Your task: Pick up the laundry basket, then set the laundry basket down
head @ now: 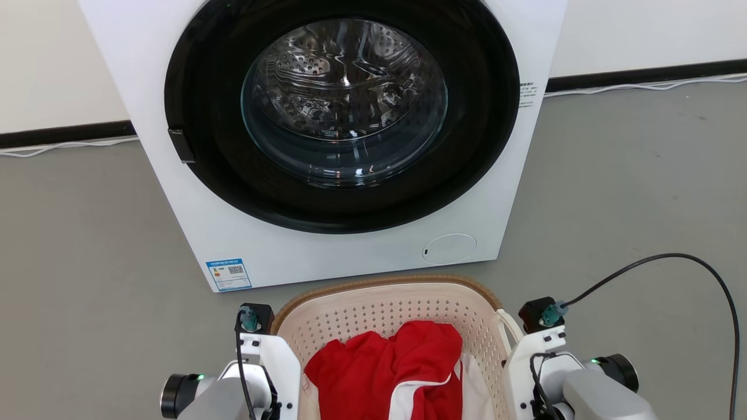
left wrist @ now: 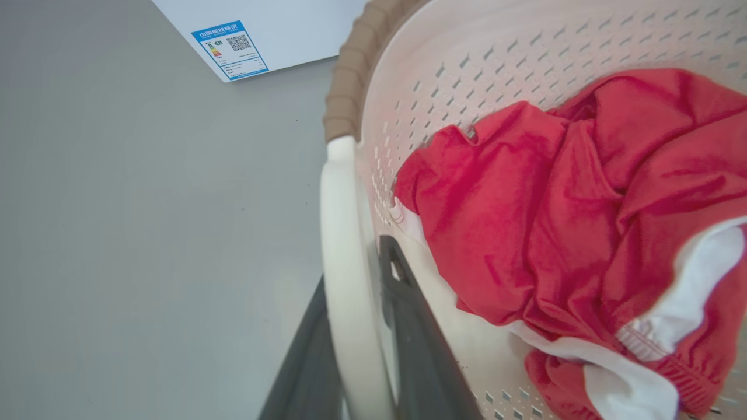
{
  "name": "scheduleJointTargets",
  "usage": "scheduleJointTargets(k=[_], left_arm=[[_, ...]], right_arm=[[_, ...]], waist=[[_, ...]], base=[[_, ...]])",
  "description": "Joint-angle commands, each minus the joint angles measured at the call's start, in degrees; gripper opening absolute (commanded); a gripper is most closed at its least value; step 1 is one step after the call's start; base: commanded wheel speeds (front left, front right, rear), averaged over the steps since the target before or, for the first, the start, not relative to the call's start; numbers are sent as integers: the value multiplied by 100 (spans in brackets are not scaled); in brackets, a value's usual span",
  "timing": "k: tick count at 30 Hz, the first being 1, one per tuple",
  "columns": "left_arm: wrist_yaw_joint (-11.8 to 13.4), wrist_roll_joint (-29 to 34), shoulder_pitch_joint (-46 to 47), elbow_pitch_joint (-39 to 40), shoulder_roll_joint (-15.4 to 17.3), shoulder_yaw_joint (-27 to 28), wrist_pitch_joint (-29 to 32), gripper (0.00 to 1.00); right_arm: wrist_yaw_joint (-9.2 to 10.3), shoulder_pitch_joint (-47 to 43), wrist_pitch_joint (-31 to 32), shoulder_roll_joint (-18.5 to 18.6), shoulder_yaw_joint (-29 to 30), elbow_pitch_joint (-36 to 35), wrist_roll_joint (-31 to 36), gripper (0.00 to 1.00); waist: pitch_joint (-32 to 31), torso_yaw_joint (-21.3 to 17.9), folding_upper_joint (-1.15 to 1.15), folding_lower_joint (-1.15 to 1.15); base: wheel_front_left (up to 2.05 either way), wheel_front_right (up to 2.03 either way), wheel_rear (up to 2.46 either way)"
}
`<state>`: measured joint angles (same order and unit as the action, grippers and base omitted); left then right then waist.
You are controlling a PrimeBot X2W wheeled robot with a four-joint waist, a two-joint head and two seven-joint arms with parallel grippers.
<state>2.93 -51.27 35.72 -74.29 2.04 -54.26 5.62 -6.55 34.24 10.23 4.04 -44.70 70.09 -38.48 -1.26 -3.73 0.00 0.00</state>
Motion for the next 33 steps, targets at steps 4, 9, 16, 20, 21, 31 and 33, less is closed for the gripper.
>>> scheduleJointTargets(k=[4, 9, 16, 20, 21, 31, 33], left_arm=[[-67, -41, 259, 74, 84, 42, -60, 0], [-63, -68, 257, 69, 84, 30, -63, 0], [-62, -107, 251, 64, 84, 5, -72, 0], [-59, -116, 257, 60, 84, -11, -77, 0], [-59, -118, 259, 59, 84, -14, -75, 0], [-42, -103, 342, 51, 84, -71, -109, 0], [-32, -90, 394, 51, 84, -78, -188, 0]], right_arm=[[-94, 127, -88, -116, -162, -94, -40, 0], [-94, 141, -97, -116, -193, -74, -62, 0], [-94, 159, -104, -116, -234, -34, -96, 0], [-94, 169, -118, -116, -249, -18, -114, 0], [-94, 171, -122, -116, -250, -14, -119, 0], [-94, 210, -276, -116, -284, -27, -149, 0], [-94, 221, -325, -116, -314, -55, -137, 0]], waist=[[-16, 17, 0, 0], [-26, 21, 0, 0], [-19, 12, 0, 0], [-2, 9, 0, 0], [4, 8, 0, 0], [212, 26, 0, 0], [315, 29, 0, 0]], base=[[0, 0, 0], [0, 0, 0], [0, 0, 0], [0, 0, 0], [0, 0, 0], [0, 0, 0], [0, 0, 0]])
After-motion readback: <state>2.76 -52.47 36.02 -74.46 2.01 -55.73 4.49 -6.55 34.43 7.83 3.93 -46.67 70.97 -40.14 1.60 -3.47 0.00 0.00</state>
